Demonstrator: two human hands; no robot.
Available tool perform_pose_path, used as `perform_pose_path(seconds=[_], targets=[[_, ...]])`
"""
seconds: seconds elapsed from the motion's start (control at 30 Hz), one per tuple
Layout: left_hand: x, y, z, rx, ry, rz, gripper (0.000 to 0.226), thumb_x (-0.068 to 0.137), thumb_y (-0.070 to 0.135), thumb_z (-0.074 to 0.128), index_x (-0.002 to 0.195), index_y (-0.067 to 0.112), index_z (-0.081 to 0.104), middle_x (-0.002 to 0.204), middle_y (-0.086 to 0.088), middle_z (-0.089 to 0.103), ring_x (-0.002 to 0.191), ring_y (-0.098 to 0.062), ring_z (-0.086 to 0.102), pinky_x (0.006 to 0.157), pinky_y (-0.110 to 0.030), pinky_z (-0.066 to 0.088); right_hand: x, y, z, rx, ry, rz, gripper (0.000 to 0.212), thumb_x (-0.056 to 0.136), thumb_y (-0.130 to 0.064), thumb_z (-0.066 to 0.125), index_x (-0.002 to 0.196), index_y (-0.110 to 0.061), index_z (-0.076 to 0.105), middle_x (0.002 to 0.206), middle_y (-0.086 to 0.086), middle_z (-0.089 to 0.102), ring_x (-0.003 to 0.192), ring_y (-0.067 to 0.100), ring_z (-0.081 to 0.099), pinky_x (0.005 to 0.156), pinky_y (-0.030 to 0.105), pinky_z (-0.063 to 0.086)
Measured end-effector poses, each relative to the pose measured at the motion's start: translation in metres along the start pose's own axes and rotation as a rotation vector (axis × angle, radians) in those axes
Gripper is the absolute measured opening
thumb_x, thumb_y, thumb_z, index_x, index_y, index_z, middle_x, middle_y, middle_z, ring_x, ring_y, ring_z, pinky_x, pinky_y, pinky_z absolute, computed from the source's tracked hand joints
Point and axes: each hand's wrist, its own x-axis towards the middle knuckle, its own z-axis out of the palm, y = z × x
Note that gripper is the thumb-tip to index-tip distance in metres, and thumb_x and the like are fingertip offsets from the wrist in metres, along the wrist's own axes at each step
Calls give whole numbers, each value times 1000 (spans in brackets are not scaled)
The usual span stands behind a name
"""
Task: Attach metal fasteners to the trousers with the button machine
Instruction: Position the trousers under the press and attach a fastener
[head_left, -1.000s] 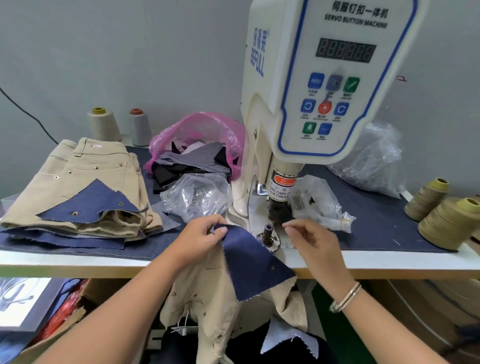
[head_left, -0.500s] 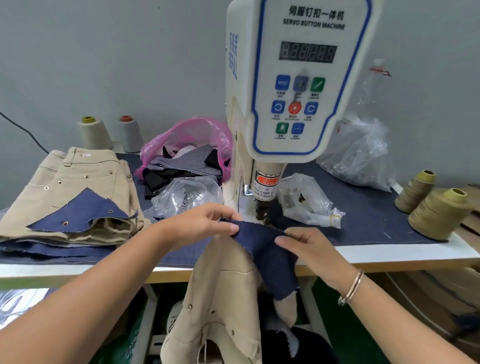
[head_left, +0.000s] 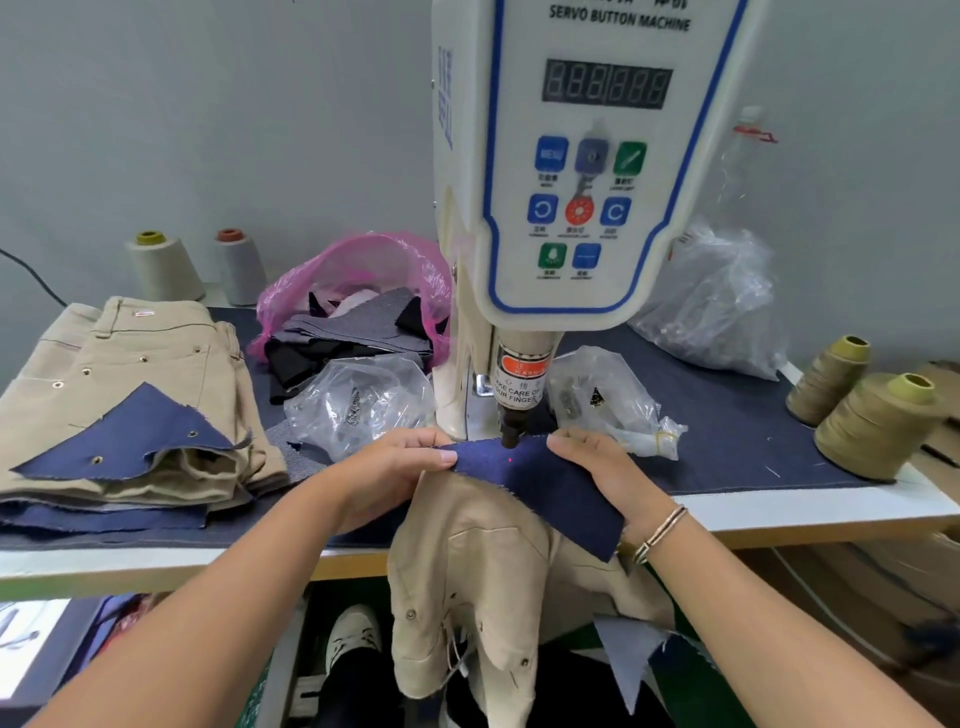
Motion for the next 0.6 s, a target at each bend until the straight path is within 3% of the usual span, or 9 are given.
perform_pose_path(seconds=[0.23, 0.6], targets=[[3, -7, 6, -77, 14, 20, 11, 75, 19, 62, 81, 10, 59, 82, -10, 65, 70, -17, 62, 63, -23, 48, 1, 3, -5, 70, -18, 21, 13, 71, -28, 67, 66, -17, 71, 71, 2, 70, 64, 8, 63, 60, 18, 50], [3, -7, 8, -47, 13, 12, 15, 74, 18, 61, 83, 7, 55, 79, -7, 64, 69, -16, 60, 64, -22, 47, -1, 3, -7, 2, -77, 0, 17, 76, -34, 63, 64, -25, 70, 68, -5, 66, 63, 3, 59, 61, 17, 46]])
